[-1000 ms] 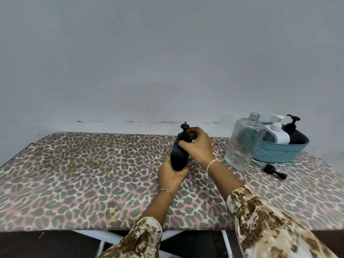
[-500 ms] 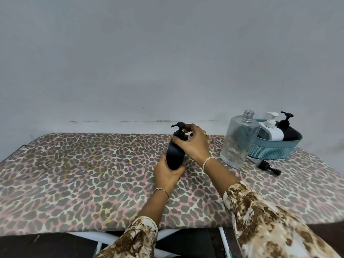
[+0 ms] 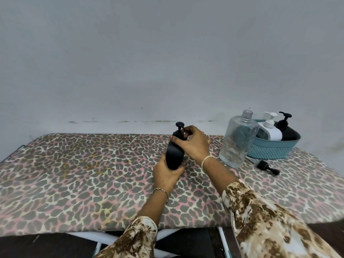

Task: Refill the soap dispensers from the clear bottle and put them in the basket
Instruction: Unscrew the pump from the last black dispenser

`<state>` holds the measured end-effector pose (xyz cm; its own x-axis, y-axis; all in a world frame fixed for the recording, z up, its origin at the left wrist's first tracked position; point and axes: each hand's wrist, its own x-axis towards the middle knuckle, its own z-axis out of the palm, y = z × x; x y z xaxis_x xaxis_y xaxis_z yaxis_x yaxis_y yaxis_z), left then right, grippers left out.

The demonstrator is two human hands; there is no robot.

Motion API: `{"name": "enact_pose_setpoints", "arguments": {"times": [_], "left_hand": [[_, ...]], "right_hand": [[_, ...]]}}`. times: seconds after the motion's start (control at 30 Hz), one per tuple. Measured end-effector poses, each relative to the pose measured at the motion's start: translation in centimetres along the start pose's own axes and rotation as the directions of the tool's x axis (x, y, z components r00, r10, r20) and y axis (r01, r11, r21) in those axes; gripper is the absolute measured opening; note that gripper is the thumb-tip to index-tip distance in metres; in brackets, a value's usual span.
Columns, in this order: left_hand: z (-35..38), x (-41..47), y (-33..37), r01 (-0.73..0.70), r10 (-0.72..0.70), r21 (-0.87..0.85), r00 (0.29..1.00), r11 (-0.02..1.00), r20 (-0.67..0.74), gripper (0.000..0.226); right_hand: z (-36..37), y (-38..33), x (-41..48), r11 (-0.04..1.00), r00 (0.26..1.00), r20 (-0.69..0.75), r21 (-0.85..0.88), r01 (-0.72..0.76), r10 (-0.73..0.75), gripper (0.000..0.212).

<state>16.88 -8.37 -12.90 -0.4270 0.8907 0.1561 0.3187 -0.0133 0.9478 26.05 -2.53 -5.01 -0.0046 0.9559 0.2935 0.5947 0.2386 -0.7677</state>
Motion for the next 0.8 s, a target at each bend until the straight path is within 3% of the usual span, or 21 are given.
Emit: {"name": "enact_pose_setpoints", "arguments": {"times": [0.1, 0.23, 0.37, 0.53, 0.67, 0.8], "left_hand": [[-0.1, 0.0, 0.2, -0.002, 0.002, -0.005, 1.0, 1.0, 0.003, 0.036], [0.0, 0.1, 0.0, 0.0, 0.0, -0.025, 1.0, 1.0, 0.015, 0.038], [0.0, 0.0, 0.0, 0.006, -0.005, -0.042, 0.999, 0.999, 0.036, 0.044], [-0.2, -0.2, 0.3, 0.023, -0.019, -0.067, 0.998, 0.997, 0.055, 0.047], [-0.1, -0.1, 0.1, 0.058, -0.054, -0.068, 0.997, 0.996, 0.061, 0.046], [-0.1, 0.0, 0.0, 0.059, -0.055, -0.068, 0.997, 0.996, 0.051, 0.047]], "right_hand": [[-0.1, -0.4, 0.1, 0.999, 0.999, -0.022, 0.037, 0.039, -0.039, 0.032], [-1.3, -1.5, 0.2, 0.965, 0.996, -0.068, 0.253, 0.071, -0.055, 0.022], [-3.0, -2.0, 0.9, 0.879, 0.995, -0.103, 0.474, 0.053, -0.005, 0.032], [-6.4, -1.7, 0.9, 0.723, 0.96, -0.261, 0.683, 0.109, 0.103, 0.027], [-7.8, 0.3, -0.2, 0.736, 0.929, -0.356, 0.655, 0.17, 0.102, 0.026], [-7.5, 4.1, -1.6, 0.866, 0.941, -0.324, 0.493, 0.08, 0.097, 0.026]]}}
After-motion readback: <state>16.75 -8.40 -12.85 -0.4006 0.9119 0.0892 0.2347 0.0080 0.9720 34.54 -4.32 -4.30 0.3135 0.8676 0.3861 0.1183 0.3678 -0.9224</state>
